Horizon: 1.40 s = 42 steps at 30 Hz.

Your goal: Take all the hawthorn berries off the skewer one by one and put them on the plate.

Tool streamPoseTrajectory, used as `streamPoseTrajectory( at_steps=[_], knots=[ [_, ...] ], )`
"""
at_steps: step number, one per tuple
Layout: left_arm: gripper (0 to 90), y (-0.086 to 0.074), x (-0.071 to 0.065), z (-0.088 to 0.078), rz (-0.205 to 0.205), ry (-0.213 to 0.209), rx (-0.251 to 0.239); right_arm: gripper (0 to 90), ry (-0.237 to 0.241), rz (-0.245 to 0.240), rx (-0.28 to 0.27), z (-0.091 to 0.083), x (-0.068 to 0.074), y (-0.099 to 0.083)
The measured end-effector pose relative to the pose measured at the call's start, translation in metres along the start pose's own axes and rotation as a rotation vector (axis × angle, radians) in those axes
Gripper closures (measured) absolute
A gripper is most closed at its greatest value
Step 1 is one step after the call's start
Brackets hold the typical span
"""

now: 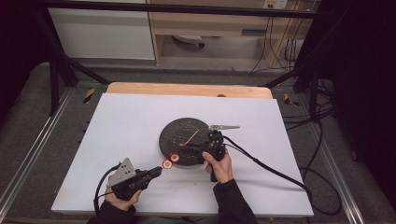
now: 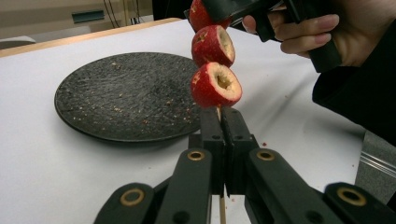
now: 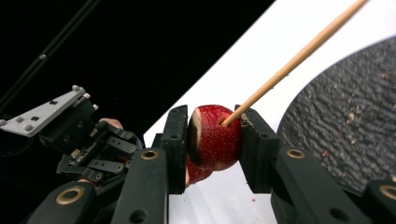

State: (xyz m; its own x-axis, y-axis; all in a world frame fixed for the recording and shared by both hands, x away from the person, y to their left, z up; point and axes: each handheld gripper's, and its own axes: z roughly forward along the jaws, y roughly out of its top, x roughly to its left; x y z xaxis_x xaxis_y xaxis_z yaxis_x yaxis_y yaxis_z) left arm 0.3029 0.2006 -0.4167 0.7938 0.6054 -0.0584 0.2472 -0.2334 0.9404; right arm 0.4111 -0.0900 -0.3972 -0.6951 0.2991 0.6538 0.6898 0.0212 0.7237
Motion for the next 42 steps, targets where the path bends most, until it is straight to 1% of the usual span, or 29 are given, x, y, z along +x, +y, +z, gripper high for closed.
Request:
streamPoseTrajectory(
  at_steps=[3,4,6,7,11,12,16,20,24,27,28,29,30,32,35,37,38,40,42],
  knots=[
    [88.7,0.001,-0.001,0.0,0.006,0.007,0.005,67.2,0.001,-0.002,-0.003,-0.001,0.0,0.002],
    [88.7,0.001,-0.001,-0.001,0.01,0.009,0.002,67.2,-0.006,0.0,-0.004,-0.001,0.0,0.002],
    [88.8,0.003,-0.003,-0.003,0.019,0.015,-0.006,67.2,-0.004,-0.003,-0.01,-0.003,0.002,0.002],
    [88.8,0.004,-0.004,-0.004,0.016,0.015,-0.014,67.3,-0.001,-0.004,-0.014,-0.003,0.003,0.003],
    [88.8,0.008,-0.007,-0.008,0.036,0.027,-0.027,67.4,0.004,-0.006,-0.035,-0.008,0.007,0.005],
    [88.8,0.008,-0.007,-0.01,0.04,0.031,-0.031,67.5,0.006,0.003,-0.039,-0.008,0.008,0.006],
    [88.8,0.008,-0.007,-0.013,0.038,0.035,-0.036,67.7,-0.015,0.004,-0.075,-0.012,0.011,0.009],
    [88.8,0.009,-0.008,-0.015,0.039,0.033,-0.048,68.0,-0.016,0.005,-0.081,-0.017,0.013,0.016],
    [88.8,0.009,-0.007,-0.016,0.04,0.037,-0.053,68.1,-0.018,-0.003,-0.071,-0.019,0.013,0.02],
    [88.8,0.008,-0.006,-0.014,0.038,0.036,-0.053,68.0,-0.028,-0.002,-0.072,-0.02,0.012,0.022],
    [88.8,0.007,-0.006,-0.015,0.039,0.041,-0.048,68.1,-0.032,-0.002,-0.073,-0.02,0.011,0.023],
    [88.8,0.007,-0.005,-0.015,0.041,0.044,-0.044,69.3,-0.044,0.003,-0.085,-0.022,0.011,0.025],
    [88.8,0.005,-0.004,-0.017,0.034,0.044,-0.045,71.1,-0.057,-0.002,-0.104,-0.024,0.011,0.026],
    [88.8,0.003,-0.001,-0.02,0.025,0.037,-0.052,71.2,-0.095,-0.011,-0.147,-0.034,0.011,0.032],
    [88.7,0.003,-0.002,-0.019,0.032,0.037,-0.053,71.2,-0.111,-0.025,-0.153,-0.039,0.011,0.039],
    [88.7,0.002,-0.001,-0.02,0.036,0.041,-0.049,71.3,-0.123,-0.019,-0.15,-0.04,0.007,0.043],
    [88.8,0.002,-0.001,-0.02,0.033,0.045,-0.046,71.3,-0.139,-0.015,-0.157,-0.042,0.006,0.046],
    [88.7,-0.001,0.003,-0.023,0.023,0.049,-0.042,71.4,-0.179,-0.032,-0.184,-0.047,0.004,0.051],
    [88.7,-0.001,0.005,-0.023,0.014,0.055,-0.041,71.4,-0.2,-0.029,-0.199,-0.054,0.001,0.058]
  ],
)
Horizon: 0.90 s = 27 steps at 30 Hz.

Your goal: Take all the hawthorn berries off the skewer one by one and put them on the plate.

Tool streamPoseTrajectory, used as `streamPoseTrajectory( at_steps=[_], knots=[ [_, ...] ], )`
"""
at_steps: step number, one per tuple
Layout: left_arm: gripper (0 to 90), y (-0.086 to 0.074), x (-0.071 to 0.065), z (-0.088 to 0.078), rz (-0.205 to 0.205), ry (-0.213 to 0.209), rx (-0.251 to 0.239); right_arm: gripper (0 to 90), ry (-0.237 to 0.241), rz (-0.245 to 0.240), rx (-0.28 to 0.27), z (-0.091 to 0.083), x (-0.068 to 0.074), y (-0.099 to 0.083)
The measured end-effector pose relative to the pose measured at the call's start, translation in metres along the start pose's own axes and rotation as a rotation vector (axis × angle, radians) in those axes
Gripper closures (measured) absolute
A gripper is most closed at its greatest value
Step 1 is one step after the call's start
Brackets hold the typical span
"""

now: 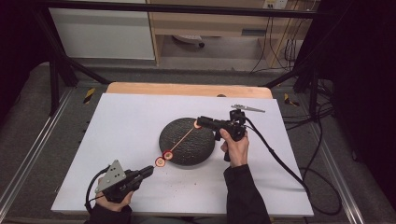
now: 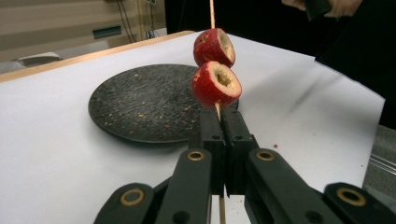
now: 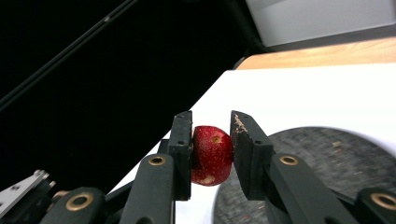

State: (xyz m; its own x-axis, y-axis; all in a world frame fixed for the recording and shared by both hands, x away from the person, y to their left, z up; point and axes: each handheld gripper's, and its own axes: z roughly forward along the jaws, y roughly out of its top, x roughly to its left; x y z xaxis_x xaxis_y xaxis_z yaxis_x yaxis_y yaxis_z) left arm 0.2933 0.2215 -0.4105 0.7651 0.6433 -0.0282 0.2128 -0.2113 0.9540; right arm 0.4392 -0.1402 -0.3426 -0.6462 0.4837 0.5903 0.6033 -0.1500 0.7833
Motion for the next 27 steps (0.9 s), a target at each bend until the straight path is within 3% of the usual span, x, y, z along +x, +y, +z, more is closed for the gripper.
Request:
streamPoseTrajectory(
  at_steps=[3,6,9,18,21,27],
  knots=[
    [88.7,-0.001,0.001,0.001,-0.009,0.008,0.009,71.2,-0.026,-0.006,0.001,-0.001,-0.005,0.006],
    [88.7,-0.002,0.003,0.003,-0.022,0.019,0.02,71.0,-0.071,-0.025,0.036,0.004,-0.011,0.003],
    [88.6,-0.003,0.005,0.005,-0.037,0.029,0.031,70.9,-0.084,-0.024,0.075,0.017,-0.018,-0.009],
    [88.6,-0.008,0.011,0.014,-0.07,0.042,0.071,70.5,-0.2,-0.013,0.238,0.064,-0.044,-0.06],
    [88.5,-0.01,0.012,0.016,-0.076,0.041,0.084,70.5,-0.22,-0.012,0.268,0.072,-0.049,-0.072],
    [88.5,-0.009,0.012,0.017,-0.076,0.043,0.087,66.4,-0.25,-0.02,0.282,0.077,-0.053,-0.08]
  ],
)
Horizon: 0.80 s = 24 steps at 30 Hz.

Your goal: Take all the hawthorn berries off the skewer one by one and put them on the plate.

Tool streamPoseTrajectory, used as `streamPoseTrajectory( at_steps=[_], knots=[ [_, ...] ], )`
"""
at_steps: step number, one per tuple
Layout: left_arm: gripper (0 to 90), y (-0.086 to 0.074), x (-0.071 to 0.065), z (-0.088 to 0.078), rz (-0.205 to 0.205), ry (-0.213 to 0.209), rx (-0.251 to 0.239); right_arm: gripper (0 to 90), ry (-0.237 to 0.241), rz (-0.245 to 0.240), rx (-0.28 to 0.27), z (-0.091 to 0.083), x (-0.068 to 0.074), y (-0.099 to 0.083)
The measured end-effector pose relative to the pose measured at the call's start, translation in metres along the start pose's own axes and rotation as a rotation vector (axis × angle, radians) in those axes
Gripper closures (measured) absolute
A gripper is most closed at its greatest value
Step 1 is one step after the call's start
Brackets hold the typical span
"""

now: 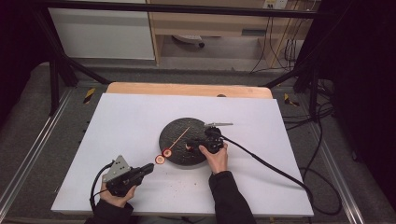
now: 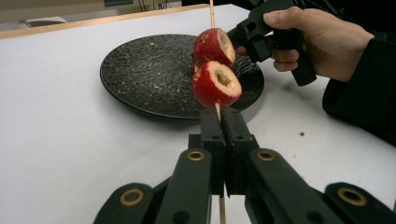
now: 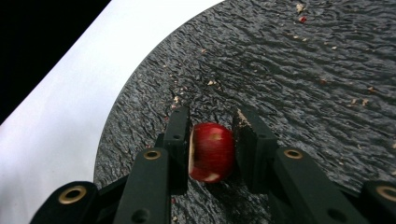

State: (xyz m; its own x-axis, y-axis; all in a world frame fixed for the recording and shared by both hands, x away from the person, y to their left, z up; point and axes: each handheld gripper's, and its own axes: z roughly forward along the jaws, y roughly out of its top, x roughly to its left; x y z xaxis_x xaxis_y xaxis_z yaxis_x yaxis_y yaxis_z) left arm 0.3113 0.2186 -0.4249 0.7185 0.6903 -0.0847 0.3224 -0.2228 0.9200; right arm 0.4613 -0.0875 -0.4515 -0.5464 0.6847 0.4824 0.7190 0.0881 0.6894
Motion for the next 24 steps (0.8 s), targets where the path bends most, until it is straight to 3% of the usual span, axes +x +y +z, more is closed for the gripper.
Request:
streamPoseTrajectory(
  at_steps=[3,7,16,24],
  knots=[
    [88.5,0.0,0.0,0.001,-0.003,-0.003,0.002,60.8,-0.007,-0.001,0.005,-0.002,0.001,0.0],
    [88.5,0.0,-0.001,0.001,-0.002,-0.004,0.0,47.0,0.004,-0.022,-0.046,-0.015,0.005,0.005],
    [88.5,0.001,0.0,0.0,-0.008,-0.008,-0.007,13.0,0.042,-0.117,-0.112,-0.047,0.024,0.011],
    [88.5,0.002,-0.003,0.002,-0.004,-0.013,-0.009,4.6,0.095,-0.136,-0.148,-0.063,0.042,0.001]
  ],
)
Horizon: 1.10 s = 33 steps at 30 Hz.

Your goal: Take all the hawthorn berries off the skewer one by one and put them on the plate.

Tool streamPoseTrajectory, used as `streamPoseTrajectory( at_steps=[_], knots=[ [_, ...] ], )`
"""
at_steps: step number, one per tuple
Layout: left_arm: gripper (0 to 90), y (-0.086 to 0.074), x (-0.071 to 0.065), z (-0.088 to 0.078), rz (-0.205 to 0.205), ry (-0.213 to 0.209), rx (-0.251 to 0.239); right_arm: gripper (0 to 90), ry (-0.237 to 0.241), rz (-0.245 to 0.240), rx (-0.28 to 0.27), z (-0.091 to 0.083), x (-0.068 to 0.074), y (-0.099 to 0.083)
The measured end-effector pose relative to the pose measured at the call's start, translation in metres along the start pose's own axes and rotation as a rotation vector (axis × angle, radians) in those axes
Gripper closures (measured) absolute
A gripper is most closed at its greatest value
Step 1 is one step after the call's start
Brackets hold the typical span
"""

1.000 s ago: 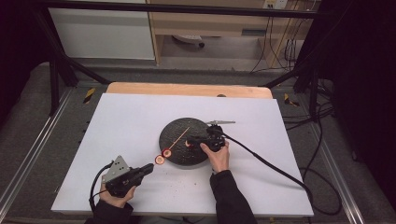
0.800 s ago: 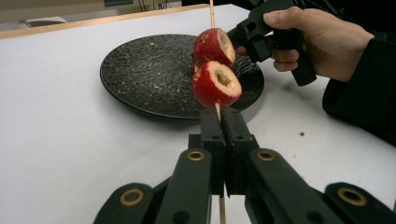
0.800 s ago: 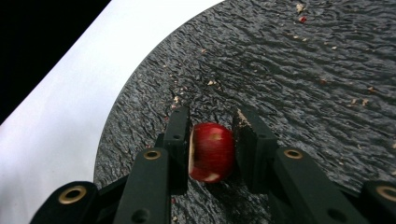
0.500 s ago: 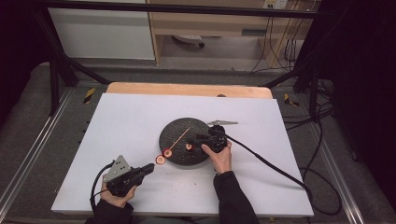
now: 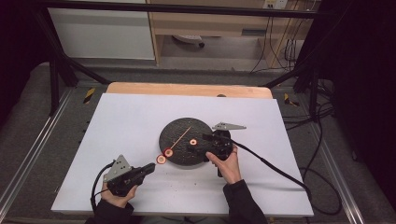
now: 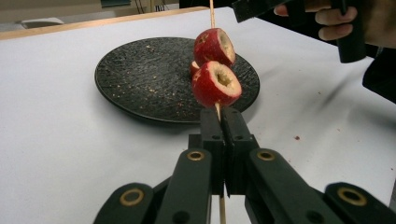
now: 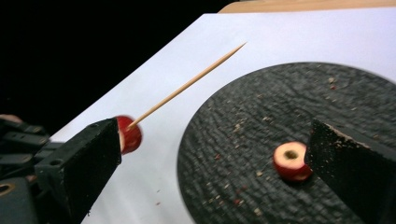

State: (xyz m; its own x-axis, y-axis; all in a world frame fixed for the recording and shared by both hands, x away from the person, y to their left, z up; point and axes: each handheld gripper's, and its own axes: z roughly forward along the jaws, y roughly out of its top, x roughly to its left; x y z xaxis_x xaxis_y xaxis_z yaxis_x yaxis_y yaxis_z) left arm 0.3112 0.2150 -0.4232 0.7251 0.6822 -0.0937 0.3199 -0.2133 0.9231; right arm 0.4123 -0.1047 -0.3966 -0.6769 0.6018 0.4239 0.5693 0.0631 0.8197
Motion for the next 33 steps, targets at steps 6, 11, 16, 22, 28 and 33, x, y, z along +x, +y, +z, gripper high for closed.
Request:
streamPoseTrajectory(
  at_steps=[6,11,16,22,28,33],
  knots=[
    [88.5,0.001,-0.003,0.002,0.003,-0.003,0.001,5.2,0.05,0.007,0.021,0.002,0.012,-0.014],
    [88.5,0.002,-0.006,0.005,0.006,-0.011,-0.001,8.4,0.081,0.029,0.016,0.009,0.019,-0.021],
    [88.5,0.004,-0.011,0.011,0.015,-0.024,0.004,15.0,0.097,0.045,0.019,0.013,0.021,-0.023],
    [88.5,0.003,-0.016,0.017,0.023,-0.032,0.014,25.3,0.132,0.074,0.013,0.019,0.021,-0.027],
    [88.5,0.003,-0.02,0.021,0.032,-0.044,0.021,38.1,0.164,0.095,-0.001,0.02,0.02,-0.026],
    [88.5,0.004,-0.023,0.022,0.034,-0.049,0.014,44.8,0.177,0.102,0.016,0.022,0.022,-0.025]
  ],
)
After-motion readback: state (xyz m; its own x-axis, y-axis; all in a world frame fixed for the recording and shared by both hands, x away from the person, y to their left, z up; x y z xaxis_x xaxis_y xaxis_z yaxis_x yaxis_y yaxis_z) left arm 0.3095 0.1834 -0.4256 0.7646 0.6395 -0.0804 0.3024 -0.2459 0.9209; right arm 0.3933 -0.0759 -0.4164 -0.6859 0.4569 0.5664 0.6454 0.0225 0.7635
